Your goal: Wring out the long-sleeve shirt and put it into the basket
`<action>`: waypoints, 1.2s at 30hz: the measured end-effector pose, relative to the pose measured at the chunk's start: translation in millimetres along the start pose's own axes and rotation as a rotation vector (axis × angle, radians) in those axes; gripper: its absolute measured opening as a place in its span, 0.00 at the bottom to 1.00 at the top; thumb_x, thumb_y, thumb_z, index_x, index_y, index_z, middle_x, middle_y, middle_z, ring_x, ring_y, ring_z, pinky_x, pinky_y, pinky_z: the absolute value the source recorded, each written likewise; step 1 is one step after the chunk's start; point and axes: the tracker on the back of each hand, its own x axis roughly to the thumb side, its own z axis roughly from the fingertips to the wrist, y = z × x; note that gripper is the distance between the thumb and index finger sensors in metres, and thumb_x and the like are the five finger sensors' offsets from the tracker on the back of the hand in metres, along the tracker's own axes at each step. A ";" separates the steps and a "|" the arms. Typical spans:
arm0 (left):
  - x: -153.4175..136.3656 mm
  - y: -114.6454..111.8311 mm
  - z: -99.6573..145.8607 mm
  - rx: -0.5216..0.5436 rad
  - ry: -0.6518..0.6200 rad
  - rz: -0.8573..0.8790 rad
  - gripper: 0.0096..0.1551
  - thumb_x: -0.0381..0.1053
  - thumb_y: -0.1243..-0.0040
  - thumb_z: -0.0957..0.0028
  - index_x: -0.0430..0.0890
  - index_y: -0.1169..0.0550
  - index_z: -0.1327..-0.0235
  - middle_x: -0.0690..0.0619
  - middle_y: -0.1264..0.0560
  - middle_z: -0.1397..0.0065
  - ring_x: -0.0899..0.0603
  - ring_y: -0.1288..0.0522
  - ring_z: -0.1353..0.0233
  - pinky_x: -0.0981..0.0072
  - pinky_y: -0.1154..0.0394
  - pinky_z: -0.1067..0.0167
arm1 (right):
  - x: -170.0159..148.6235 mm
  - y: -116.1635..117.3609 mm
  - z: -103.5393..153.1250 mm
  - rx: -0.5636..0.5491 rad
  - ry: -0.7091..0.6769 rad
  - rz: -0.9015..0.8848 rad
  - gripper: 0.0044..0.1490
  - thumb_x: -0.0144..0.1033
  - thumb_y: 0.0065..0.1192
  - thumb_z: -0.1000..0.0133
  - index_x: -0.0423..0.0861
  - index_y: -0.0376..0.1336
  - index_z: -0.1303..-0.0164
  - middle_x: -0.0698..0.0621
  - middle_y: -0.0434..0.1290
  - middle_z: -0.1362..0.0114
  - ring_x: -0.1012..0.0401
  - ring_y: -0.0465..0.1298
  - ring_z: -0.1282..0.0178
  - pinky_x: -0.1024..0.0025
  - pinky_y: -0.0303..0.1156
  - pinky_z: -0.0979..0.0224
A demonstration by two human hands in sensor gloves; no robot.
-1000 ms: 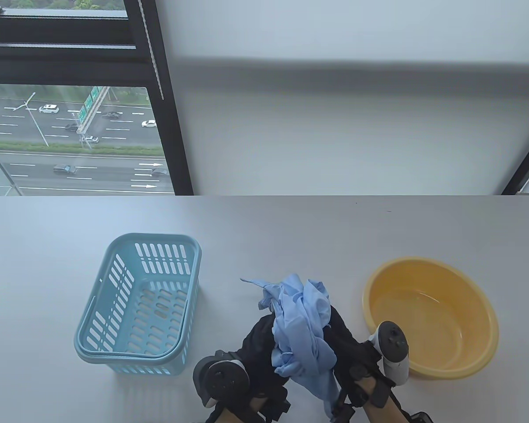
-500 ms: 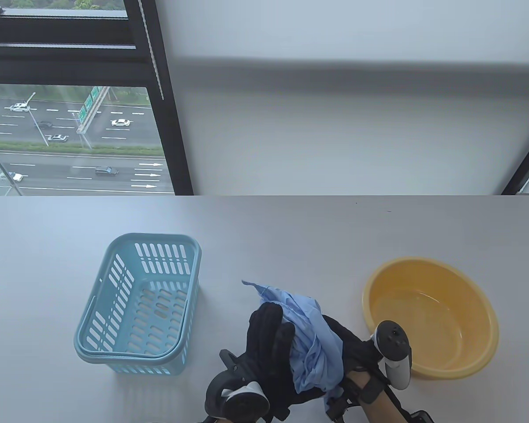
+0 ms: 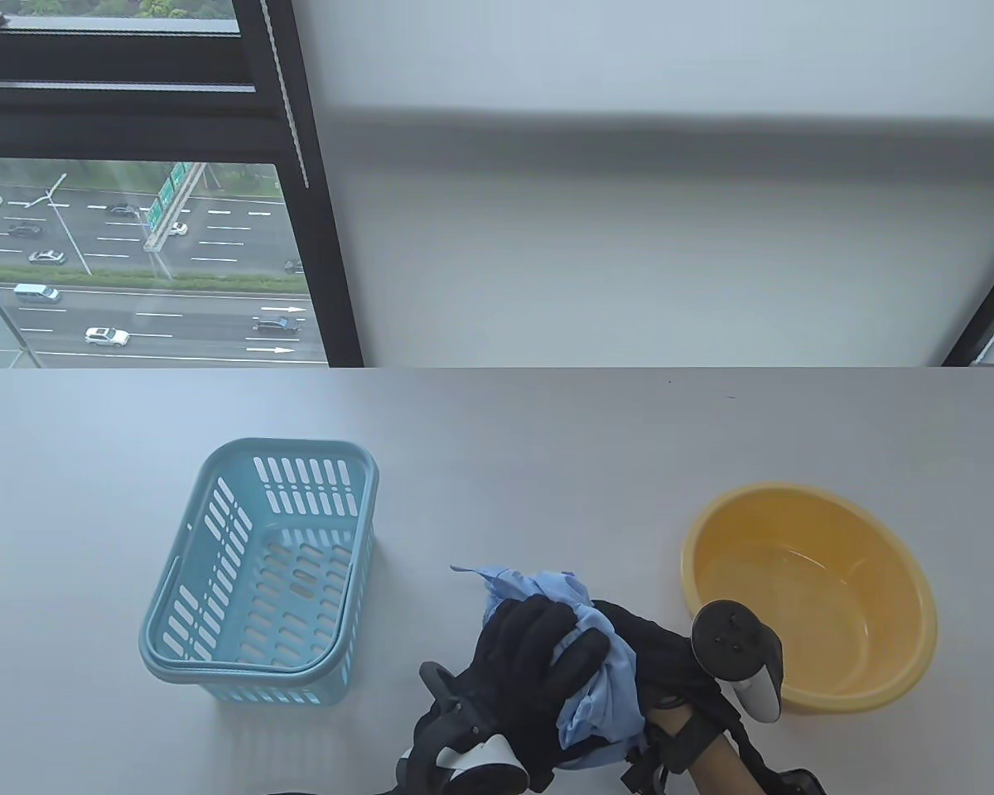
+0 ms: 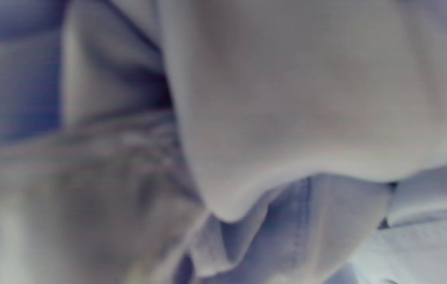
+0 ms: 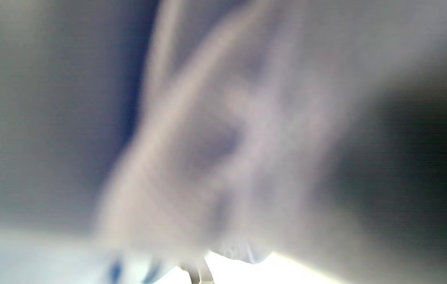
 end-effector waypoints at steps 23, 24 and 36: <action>-45.7 -14.2 17.3 0.201 0.592 0.588 0.36 0.73 0.41 0.40 0.47 0.24 0.34 0.53 0.21 0.46 0.42 0.21 0.47 0.50 0.23 0.49 | 34.2 10.7 14.8 -0.219 -0.297 0.421 0.25 0.50 0.59 0.32 0.46 0.68 0.33 0.50 0.79 0.43 0.71 0.81 0.71 0.70 0.82 0.54; -47.1 -15.8 18.3 0.202 0.614 0.619 0.35 0.72 0.41 0.40 0.47 0.24 0.34 0.53 0.21 0.46 0.42 0.21 0.48 0.50 0.23 0.50 | 36.3 11.5 16.0 -0.230 -0.315 0.447 0.25 0.50 0.59 0.32 0.46 0.68 0.33 0.50 0.79 0.43 0.71 0.81 0.71 0.70 0.82 0.54; -58.3 -32.8 29.8 0.198 0.860 0.936 0.32 0.68 0.40 0.40 0.46 0.24 0.35 0.54 0.20 0.50 0.44 0.20 0.51 0.52 0.21 0.52 | 52.7 20.9 26.5 -0.347 -0.479 0.665 0.25 0.49 0.60 0.34 0.45 0.69 0.34 0.50 0.79 0.45 0.72 0.80 0.72 0.70 0.82 0.55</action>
